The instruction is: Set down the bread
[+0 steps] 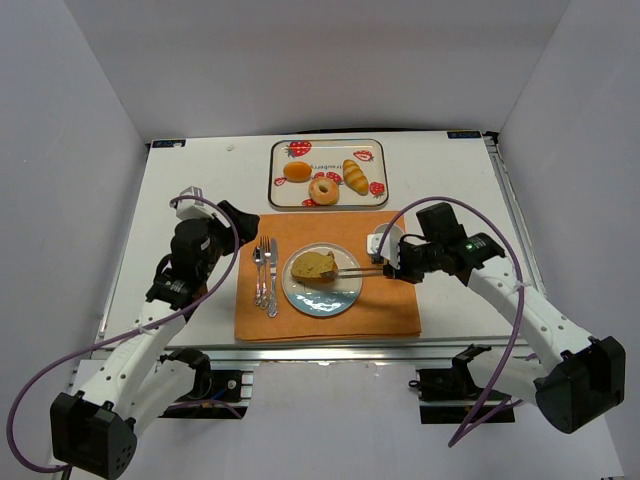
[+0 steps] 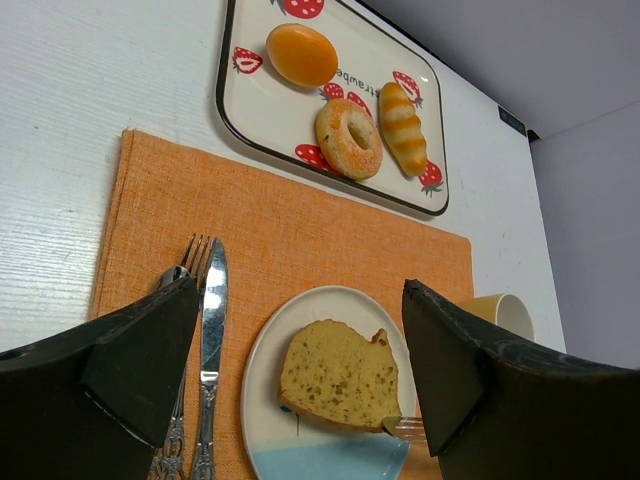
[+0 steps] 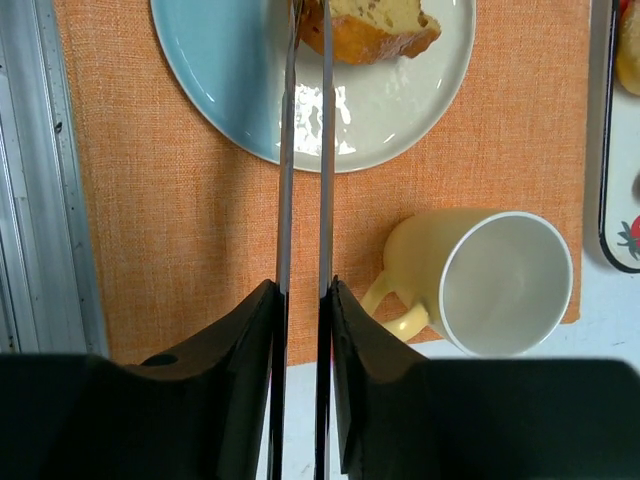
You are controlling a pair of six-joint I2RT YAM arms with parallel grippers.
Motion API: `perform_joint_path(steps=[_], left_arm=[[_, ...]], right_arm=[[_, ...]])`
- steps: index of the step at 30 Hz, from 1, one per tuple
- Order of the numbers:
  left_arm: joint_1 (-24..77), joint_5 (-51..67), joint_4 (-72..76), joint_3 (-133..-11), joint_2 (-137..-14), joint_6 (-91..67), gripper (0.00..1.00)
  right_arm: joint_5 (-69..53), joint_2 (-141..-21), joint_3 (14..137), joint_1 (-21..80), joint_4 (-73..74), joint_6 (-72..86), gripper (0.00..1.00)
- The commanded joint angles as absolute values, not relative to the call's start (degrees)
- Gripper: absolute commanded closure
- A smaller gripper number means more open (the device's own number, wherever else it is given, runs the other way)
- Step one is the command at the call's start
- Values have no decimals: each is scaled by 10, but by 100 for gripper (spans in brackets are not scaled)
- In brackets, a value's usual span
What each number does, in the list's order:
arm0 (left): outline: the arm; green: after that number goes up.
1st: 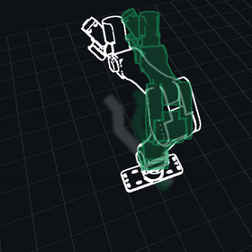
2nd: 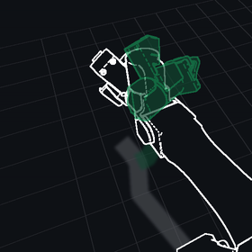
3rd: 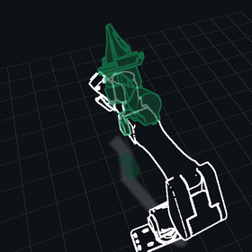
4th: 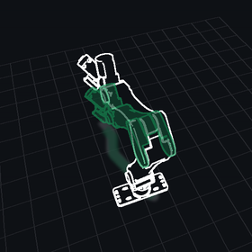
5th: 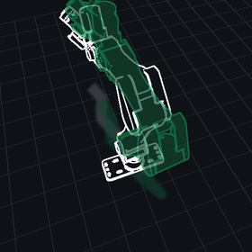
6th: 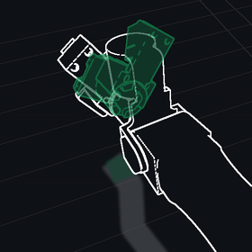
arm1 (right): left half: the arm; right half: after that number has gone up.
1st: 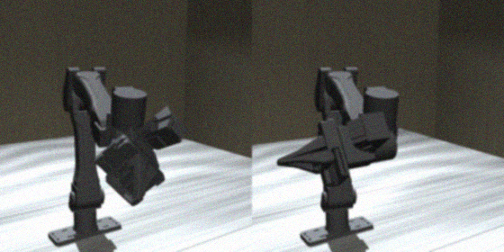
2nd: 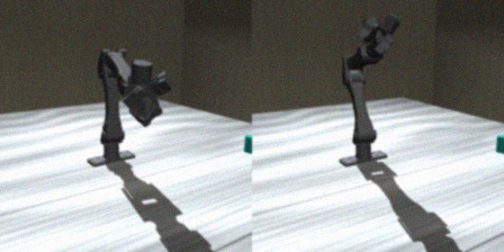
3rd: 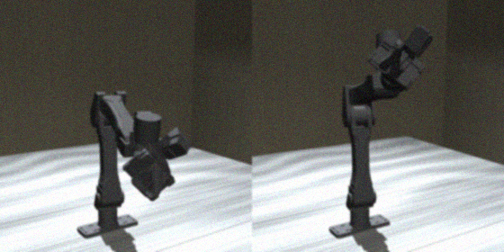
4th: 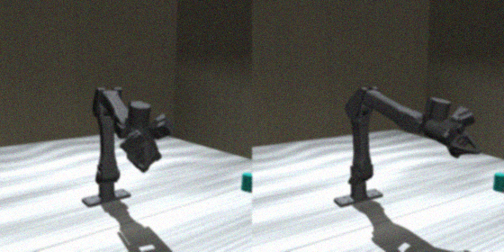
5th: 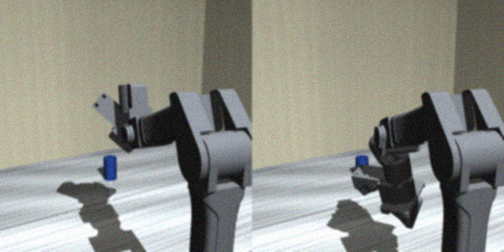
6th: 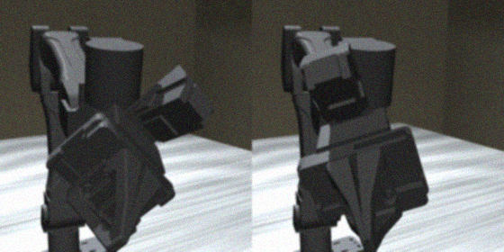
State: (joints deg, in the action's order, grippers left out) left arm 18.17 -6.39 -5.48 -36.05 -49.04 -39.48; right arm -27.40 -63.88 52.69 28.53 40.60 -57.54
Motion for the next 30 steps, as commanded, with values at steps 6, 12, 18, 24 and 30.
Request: perform_joint_path(steps=[6,12,18,24,30], left_arm=[[182,-62,-48,-370,-477,-395,8],[182,-58,-47,-374,-486,-390,8],[182,-54,-40,-374,-490,-392,8],[182,-51,-39,-374,-490,-393,8],[182,-60,-43,-368,-475,-398,8]], right_arm=[[-304,-610,537,288,427,-587,62],[-320,-598,546,288,433,-579,61],[-286,-649,608,287,346,-448,64],[-194,-804,740,285,249,-383,66],[-121,-995,909,278,294,-352,63]])
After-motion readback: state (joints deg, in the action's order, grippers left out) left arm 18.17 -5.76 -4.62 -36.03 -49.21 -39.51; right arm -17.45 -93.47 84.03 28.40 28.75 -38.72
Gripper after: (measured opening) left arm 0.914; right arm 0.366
